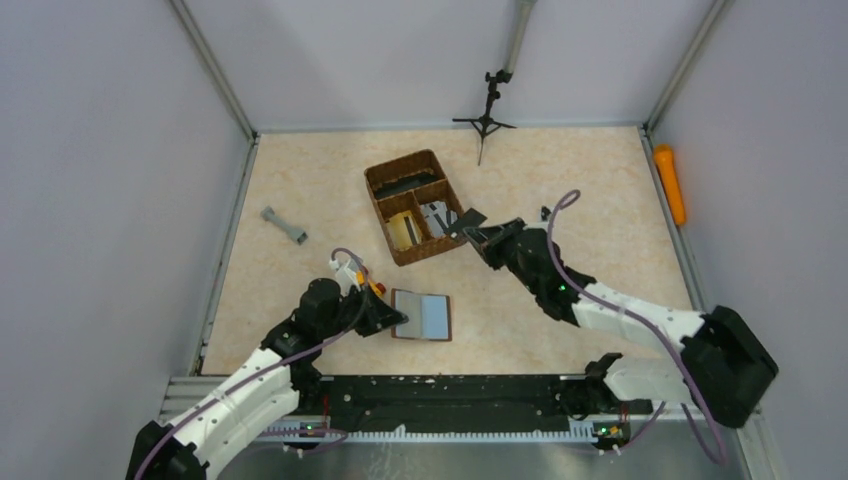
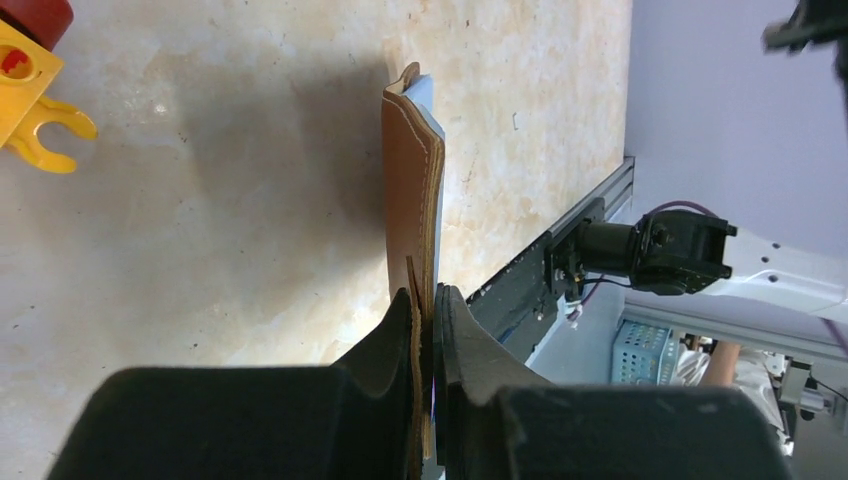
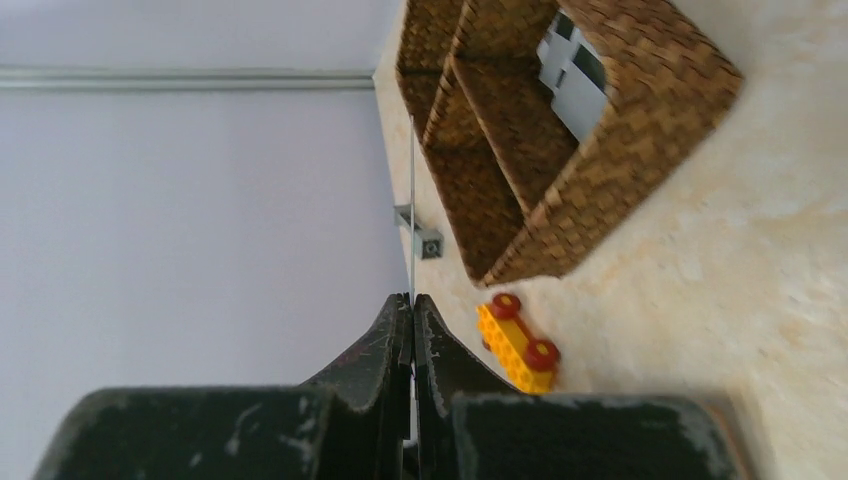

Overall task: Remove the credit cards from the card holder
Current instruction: Place the credit card in the storage box.

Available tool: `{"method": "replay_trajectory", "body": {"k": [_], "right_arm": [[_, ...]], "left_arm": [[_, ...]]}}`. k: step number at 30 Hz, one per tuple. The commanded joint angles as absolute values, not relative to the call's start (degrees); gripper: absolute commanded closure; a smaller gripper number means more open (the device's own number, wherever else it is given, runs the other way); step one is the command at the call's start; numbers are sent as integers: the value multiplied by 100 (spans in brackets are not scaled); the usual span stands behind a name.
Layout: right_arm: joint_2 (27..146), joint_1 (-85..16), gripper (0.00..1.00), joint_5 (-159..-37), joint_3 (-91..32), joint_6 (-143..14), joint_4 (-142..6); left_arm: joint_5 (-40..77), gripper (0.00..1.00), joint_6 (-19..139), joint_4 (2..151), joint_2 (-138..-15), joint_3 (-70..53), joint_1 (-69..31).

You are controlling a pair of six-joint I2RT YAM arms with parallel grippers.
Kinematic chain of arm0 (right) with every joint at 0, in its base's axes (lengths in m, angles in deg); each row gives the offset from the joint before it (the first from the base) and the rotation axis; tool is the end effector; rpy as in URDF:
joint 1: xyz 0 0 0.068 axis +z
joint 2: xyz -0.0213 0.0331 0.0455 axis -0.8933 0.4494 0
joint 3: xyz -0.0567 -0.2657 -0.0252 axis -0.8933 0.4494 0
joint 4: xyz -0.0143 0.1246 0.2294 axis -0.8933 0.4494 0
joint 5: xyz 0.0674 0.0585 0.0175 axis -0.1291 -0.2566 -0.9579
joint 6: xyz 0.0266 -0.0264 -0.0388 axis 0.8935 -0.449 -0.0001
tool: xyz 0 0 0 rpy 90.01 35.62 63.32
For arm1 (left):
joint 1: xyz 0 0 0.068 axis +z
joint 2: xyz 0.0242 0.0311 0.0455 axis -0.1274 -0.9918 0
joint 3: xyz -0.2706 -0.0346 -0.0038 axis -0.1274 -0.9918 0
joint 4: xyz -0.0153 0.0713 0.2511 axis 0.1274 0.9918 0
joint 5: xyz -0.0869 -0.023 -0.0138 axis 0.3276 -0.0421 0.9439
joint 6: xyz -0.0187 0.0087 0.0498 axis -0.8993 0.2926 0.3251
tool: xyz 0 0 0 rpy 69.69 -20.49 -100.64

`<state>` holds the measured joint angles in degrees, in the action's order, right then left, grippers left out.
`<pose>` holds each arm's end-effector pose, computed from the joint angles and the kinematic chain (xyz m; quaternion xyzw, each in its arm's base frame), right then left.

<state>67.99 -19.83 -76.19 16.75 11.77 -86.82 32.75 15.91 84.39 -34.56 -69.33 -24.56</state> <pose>0.1810 0.1598 0.2369 0.3338 0.7149 0.4987 0.3589 0.1157 -0.0881 0.1740 -0.0749 0.8414 -0.4732 0.2500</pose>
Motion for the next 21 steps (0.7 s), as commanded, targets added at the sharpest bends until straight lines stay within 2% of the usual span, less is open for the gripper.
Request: {"method": "replay_trajectory", "body": {"k": [1, 12, 16, 21], "right_arm": [[8033, -1990, 100, -7088, 410, 1322, -9835], [11207, -1874, 100, -6892, -1974, 2067, -10394], [11957, -1845, 100, -6752, -2760, 1996, -10431], [12535, -1802, 100, -6405, -3106, 2031, -10392]], "left_arm": [[3363, 100, 1913, 8196, -3568, -6843, -2431], [3069, 100, 2328, 8538, -3459, -7043, -2413], [2905, 100, 2502, 8760, -3389, -7038, -2409], [2878, 100, 2564, 8840, -3303, -7037, -2413]]}}
